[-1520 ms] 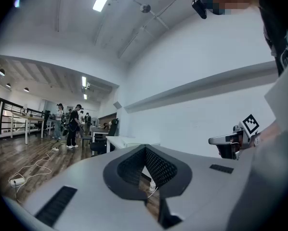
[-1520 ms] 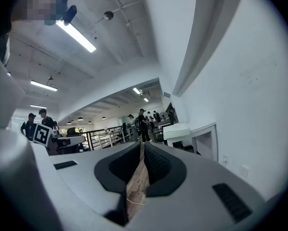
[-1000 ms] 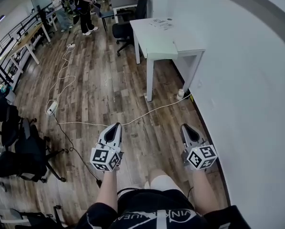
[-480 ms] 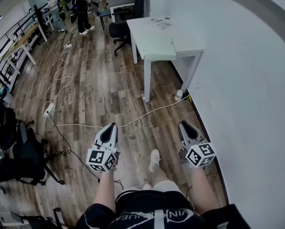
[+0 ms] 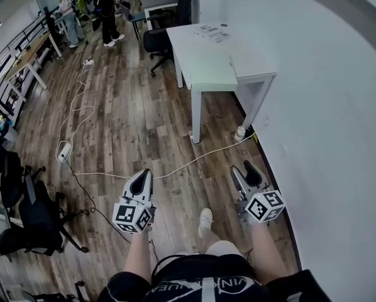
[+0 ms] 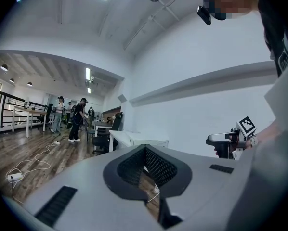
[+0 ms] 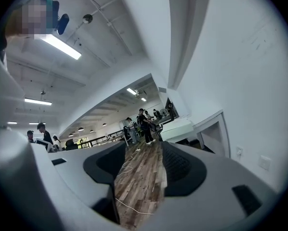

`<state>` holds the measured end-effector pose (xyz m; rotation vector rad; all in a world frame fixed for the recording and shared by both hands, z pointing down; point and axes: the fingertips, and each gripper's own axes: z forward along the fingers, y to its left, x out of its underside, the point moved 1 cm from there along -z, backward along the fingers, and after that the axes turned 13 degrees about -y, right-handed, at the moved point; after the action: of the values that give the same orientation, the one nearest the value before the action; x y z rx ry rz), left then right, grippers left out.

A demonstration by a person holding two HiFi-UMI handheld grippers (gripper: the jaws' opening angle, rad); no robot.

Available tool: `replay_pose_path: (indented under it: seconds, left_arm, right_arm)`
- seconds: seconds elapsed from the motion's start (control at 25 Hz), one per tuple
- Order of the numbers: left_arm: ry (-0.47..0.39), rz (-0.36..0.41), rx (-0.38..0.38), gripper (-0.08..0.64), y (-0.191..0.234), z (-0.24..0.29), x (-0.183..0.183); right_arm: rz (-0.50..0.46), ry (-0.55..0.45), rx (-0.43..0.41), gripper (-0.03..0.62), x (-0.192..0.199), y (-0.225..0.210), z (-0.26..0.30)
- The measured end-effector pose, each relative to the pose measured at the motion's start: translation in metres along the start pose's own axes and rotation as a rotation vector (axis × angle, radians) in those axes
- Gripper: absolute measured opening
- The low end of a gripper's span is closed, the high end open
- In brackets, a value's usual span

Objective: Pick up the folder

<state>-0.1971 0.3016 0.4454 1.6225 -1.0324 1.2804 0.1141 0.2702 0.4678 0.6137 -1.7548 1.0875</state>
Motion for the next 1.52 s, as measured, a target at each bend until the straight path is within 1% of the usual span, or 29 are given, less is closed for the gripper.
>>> replay_pose_path:
  seconds: [0.16, 0.36, 0.8, 1.12, 1.52]
  left_arm:
    - [0.003, -0.007, -0.008, 0.014, 0.015, 0.033, 0.006]
    - [0.006, -0.015, -0.022, 0.014, 0.03, 0.08, 0.016]
    - [0.014, -0.01, -0.024, 0.014, 0.041, 0.16, 0.038]
    - [0.012, -0.007, -0.033, 0.013, 0.045, 0.187, 0.047]
    - [0.015, -0.009, -0.045, 0.012, 0.054, 0.205, 0.056]
  right_arm:
    - [0.026, 0.026, 0.013, 0.239, 0.008, -0.022, 0.03]
    - [0.048, 0.034, 0.01, 0.249, 0.007, -0.05, 0.074]
    - [0.078, 0.063, 0.017, 0.261, 0.014, -0.104, 0.139]
    - [0.103, 0.079, 0.012, 0.262, 0.018, -0.125, 0.162]
    - [0.163, 0.092, 0.038, 0.268, 0.029, -0.139, 0.178]
